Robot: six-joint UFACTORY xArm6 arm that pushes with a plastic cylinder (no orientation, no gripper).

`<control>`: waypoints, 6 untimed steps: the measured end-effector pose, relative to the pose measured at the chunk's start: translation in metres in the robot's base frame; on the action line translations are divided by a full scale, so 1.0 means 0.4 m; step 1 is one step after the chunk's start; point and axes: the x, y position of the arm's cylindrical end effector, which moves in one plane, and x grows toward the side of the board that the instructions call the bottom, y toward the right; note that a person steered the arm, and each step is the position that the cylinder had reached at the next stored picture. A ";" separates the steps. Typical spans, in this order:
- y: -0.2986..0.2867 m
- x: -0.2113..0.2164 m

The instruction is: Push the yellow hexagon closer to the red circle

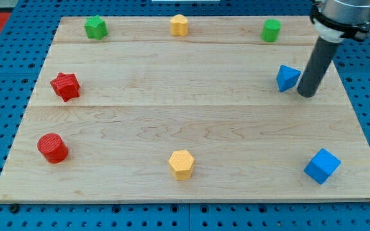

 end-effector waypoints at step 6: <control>-0.865 0.244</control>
